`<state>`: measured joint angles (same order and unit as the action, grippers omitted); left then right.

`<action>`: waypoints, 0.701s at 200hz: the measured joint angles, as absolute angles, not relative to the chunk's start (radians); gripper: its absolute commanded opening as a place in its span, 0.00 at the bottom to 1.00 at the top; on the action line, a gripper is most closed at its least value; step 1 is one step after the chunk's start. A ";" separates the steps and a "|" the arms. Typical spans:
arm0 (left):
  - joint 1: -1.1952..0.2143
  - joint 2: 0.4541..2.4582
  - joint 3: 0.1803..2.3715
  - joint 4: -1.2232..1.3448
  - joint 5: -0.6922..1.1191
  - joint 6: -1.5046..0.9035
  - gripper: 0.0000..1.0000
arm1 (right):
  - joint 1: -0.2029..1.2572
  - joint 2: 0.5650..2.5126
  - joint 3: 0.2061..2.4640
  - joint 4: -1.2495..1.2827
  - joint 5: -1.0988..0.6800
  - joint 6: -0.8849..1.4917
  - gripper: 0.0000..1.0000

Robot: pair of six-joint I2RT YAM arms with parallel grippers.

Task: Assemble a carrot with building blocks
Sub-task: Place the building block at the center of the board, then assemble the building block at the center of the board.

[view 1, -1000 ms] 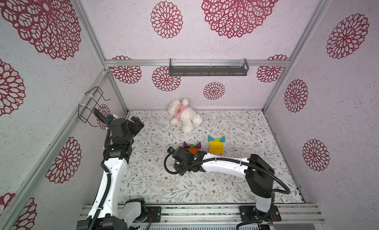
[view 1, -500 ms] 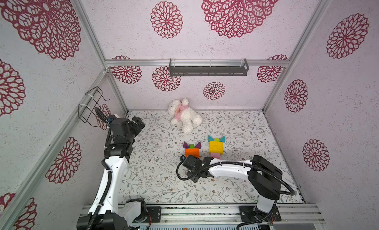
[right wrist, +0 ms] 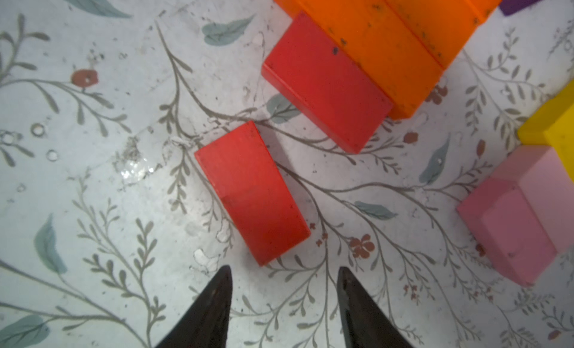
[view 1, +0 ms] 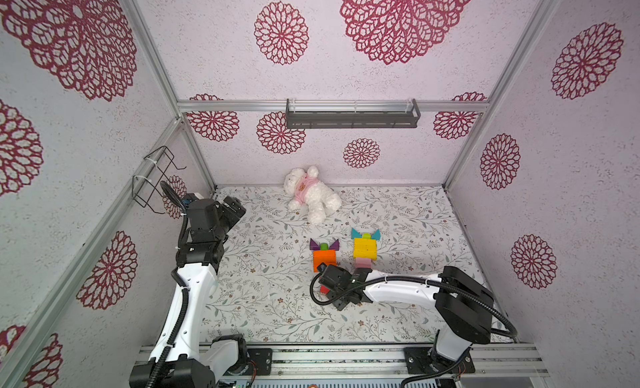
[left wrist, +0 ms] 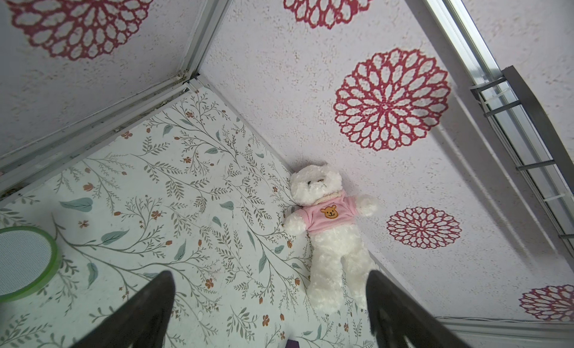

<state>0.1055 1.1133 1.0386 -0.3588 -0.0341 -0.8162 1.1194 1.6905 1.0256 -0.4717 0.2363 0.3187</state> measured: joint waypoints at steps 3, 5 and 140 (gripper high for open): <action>0.105 1.113 1.039 -0.359 -0.034 -0.817 0.97 | 1.118 1.689 1.022 -0.471 0.236 0.323 0.55; 0.105 1.113 1.039 -0.358 -0.034 -0.817 0.98 | 1.118 1.688 1.021 -0.471 0.236 0.324 0.55; 0.105 1.113 1.039 -0.357 -0.028 -0.817 0.97 | 1.053 1.734 1.051 -0.429 0.244 0.387 0.61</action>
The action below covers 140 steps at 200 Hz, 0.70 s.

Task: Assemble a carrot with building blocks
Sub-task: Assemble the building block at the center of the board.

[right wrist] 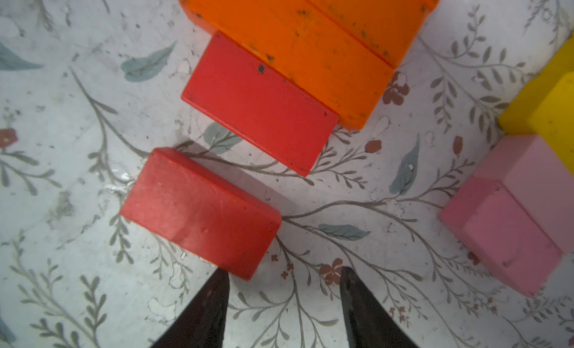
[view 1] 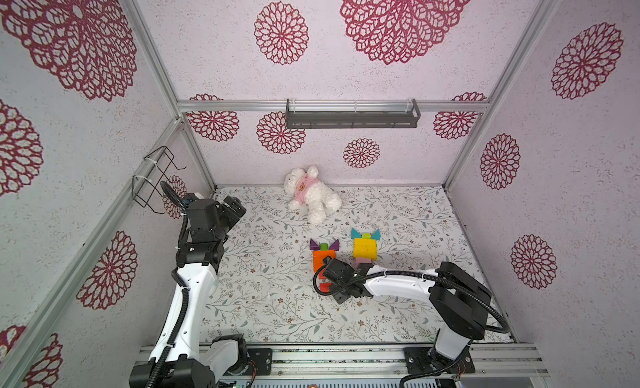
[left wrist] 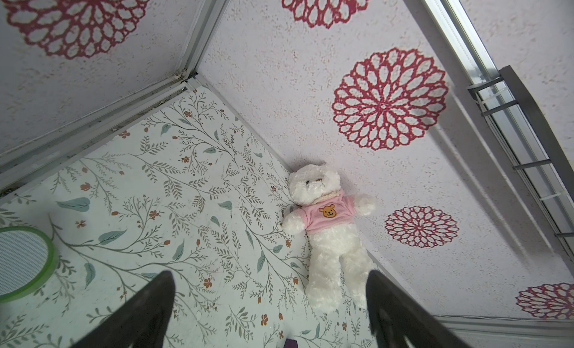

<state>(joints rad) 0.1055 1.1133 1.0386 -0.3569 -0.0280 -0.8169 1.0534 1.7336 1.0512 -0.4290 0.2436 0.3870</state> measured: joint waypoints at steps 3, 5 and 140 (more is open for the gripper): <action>0.105 1.114 1.039 -0.357 -0.027 -0.817 0.97 | 1.054 1.734 1.060 -0.434 0.245 0.395 0.61; 0.105 1.114 1.039 -0.357 -0.027 -0.817 0.97 | 1.055 1.734 1.066 -0.439 0.249 0.399 0.61; 0.105 1.121 1.039 -0.356 -0.004 -0.823 0.97 | 1.105 1.885 1.299 -0.604 0.284 0.747 0.88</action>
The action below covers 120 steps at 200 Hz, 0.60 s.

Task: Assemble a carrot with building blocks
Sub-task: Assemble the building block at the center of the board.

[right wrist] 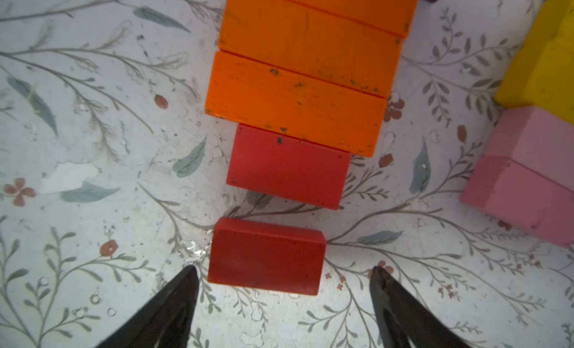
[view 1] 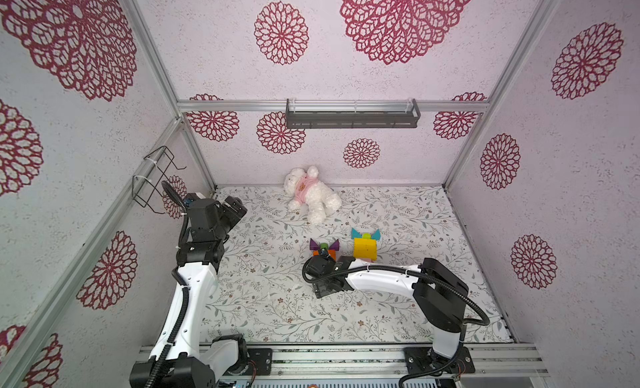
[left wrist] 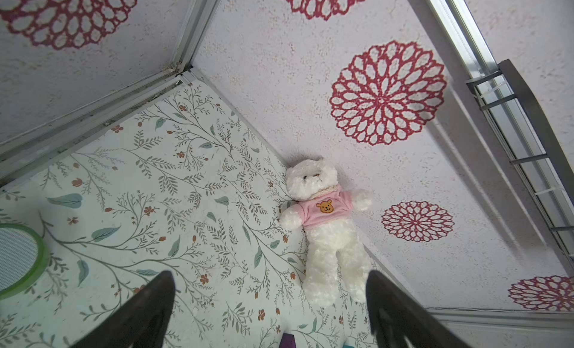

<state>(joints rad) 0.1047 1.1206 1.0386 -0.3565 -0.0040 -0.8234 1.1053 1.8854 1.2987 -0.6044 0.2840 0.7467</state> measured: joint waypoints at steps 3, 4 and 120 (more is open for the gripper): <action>0.105 1.121 1.039 -0.356 -0.003 -0.824 0.98 | 1.106 1.888 1.299 -0.604 0.283 0.750 0.88; 0.105 1.121 1.039 -0.356 -0.003 -0.824 0.97 | 1.106 1.889 1.299 -0.604 0.282 0.752 0.88; 0.102 1.121 1.039 -0.356 0.010 -0.828 0.97 | 1.102 1.938 1.288 -0.530 0.235 0.791 0.65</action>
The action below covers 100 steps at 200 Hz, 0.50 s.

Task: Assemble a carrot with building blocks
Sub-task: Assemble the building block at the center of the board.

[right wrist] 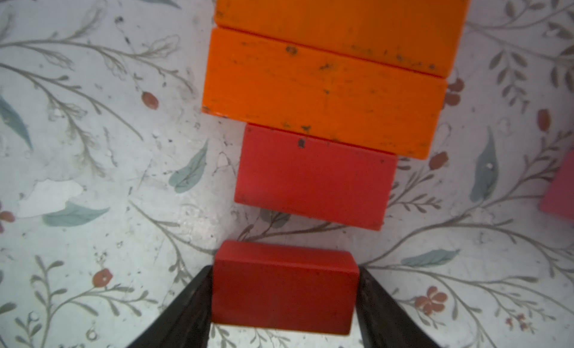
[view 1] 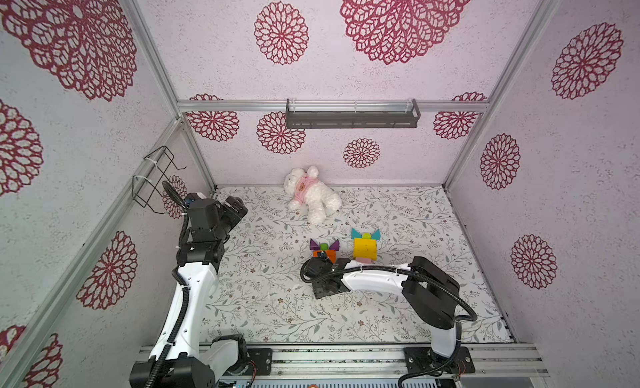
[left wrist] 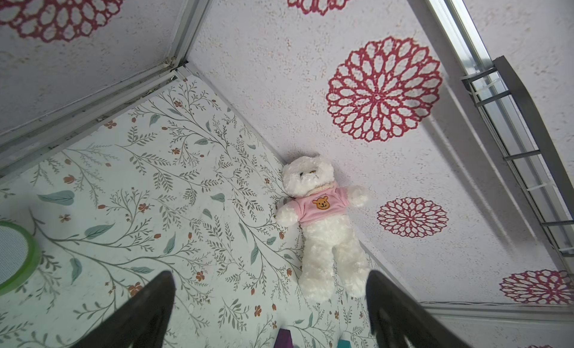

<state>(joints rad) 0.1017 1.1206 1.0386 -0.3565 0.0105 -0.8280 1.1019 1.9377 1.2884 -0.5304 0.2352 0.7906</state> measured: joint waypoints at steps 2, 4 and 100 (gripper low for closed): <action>0.101 1.121 1.039 -0.356 0.010 -0.828 0.97 | 1.102 1.938 1.288 -0.529 0.236 0.792 0.65; 0.101 1.121 1.039 -0.356 0.010 -0.828 0.97 | 1.102 1.938 1.287 -0.528 0.235 0.793 0.65; 0.059 1.148 1.039 -0.344 0.045 -0.839 0.98 | 1.087 1.936 1.277 -0.485 0.247 0.841 0.64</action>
<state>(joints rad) 0.0593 1.1481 1.0386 -0.3443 0.0452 -0.8387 1.0870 1.9362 1.2766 -0.4847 0.2466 0.8406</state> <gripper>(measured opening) 0.980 0.641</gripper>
